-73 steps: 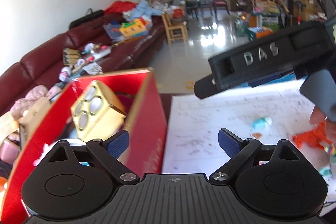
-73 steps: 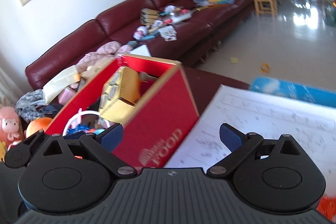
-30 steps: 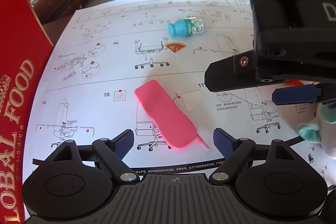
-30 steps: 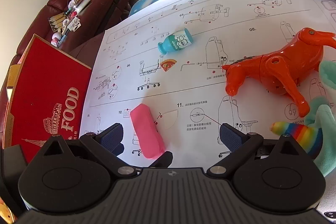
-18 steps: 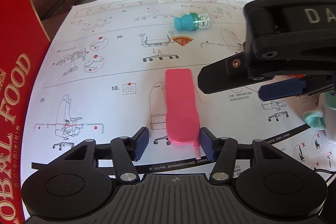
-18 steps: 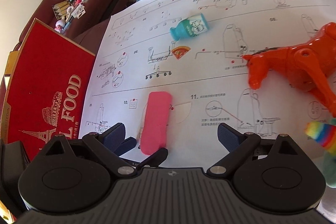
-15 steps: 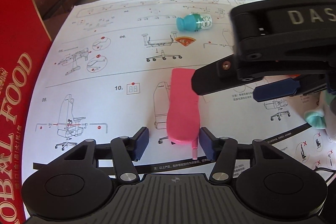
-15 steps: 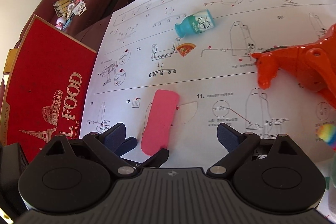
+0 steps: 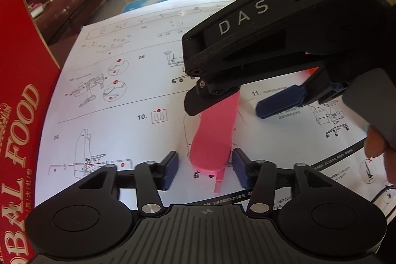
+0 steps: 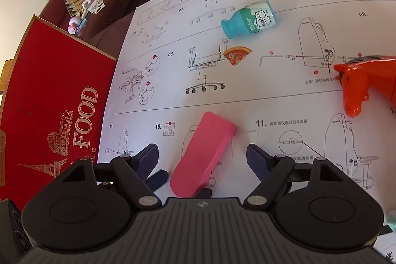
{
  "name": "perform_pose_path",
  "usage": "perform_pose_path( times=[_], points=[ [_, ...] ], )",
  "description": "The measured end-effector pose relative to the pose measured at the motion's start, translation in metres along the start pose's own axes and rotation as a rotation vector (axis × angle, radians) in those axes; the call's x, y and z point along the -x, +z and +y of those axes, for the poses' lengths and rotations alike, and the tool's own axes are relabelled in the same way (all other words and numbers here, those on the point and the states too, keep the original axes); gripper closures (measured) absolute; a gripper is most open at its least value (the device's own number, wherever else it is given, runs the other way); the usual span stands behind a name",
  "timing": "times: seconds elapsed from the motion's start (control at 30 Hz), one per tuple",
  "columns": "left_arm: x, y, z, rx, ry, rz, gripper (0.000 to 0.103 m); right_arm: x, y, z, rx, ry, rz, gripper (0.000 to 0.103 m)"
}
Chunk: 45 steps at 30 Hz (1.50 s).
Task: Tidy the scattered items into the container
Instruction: 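Close the left gripper on the pink toy phone while the right gripper grips it too, then lift the pink toy phone off the sheet with both grippers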
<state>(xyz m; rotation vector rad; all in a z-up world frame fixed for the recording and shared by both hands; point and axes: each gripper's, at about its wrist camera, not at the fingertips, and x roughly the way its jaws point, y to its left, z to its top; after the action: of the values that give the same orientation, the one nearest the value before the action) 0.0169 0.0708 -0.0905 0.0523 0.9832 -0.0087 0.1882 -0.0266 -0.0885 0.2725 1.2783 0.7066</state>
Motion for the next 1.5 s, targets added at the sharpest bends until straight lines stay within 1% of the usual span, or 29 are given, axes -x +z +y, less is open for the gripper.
perform_pose_path(
  times=[0.07, 0.13, 0.2, 0.3, 0.47, 0.53, 0.6, 0.67, 0.73, 0.8, 0.97, 1.13, 1.27, 1.37, 1.43, 1.5],
  points=[
    [-0.001, 0.001, 0.001, -0.006, -0.009, 0.001, 0.067, -0.001, 0.0, 0.0, 0.002, 0.009, 0.001, 0.028],
    [-0.001, 0.003, 0.003, -0.003, -0.023, 0.004, 0.067, -0.003, 0.0, 0.0, -0.006, 0.022, 0.01, 0.038],
    [-0.001, 0.003, 0.004, 0.0, -0.036, 0.006, 0.067, -0.004, -0.001, 0.0, -0.024, 0.028, 0.016, 0.043],
    [0.0, 0.003, 0.009, 0.022, -0.066, 0.009, 0.068, -0.004, -0.002, 0.002, -0.038, 0.014, 0.011, 0.045],
    [0.002, 0.003, 0.02, 0.107, -0.133, 0.023, 0.068, -0.004, -0.002, 0.001, -0.049, 0.035, 0.025, 0.044],
    [0.003, 0.004, 0.024, 0.131, -0.159, 0.031, 0.068, -0.002, -0.001, -0.001, -0.046, 0.028, 0.016, 0.043],
    [0.003, 0.004, 0.025, 0.128, -0.176, 0.036, 0.069, -0.003, -0.001, -0.001, -0.045, 0.028, 0.017, 0.044],
    [0.004, 0.003, 0.022, 0.115, -0.185, 0.037, 0.069, -0.005, -0.002, 0.002, -0.039, 0.023, 0.023, 0.047],
    [0.005, 0.002, 0.022, 0.113, -0.19, 0.037, 0.069, -0.006, -0.003, 0.005, -0.025, 0.013, 0.033, 0.062],
    [0.006, 0.0, 0.024, 0.117, -0.199, 0.035, 0.069, -0.005, -0.004, 0.005, -0.038, 0.009, 0.035, 0.063],
    [0.006, -0.001, 0.026, 0.108, -0.199, 0.031, 0.069, 0.001, -0.003, 0.005, -0.081, 0.048, 0.051, 0.064],
    [0.009, -0.004, 0.028, 0.12, -0.21, 0.028, 0.069, 0.009, -0.006, 0.013, -0.065, 0.06, 0.051, 0.063],
    [0.01, -0.008, 0.035, 0.152, -0.249, 0.035, 0.069, 0.011, -0.009, 0.016, -0.044, 0.064, 0.058, 0.063],
    [0.013, -0.013, 0.033, 0.128, -0.26, 0.026, 0.069, 0.009, -0.01, 0.014, -0.031, 0.055, 0.054, 0.062],
    [0.014, -0.015, 0.032, 0.119, -0.284, 0.028, 0.069, 0.006, -0.011, 0.013, -0.008, 0.029, 0.043, 0.06],
    [0.016, -0.018, 0.031, 0.114, -0.301, 0.028, 0.069, 0.002, -0.011, 0.011, -0.009, 0.024, 0.048, 0.06]
  ],
)
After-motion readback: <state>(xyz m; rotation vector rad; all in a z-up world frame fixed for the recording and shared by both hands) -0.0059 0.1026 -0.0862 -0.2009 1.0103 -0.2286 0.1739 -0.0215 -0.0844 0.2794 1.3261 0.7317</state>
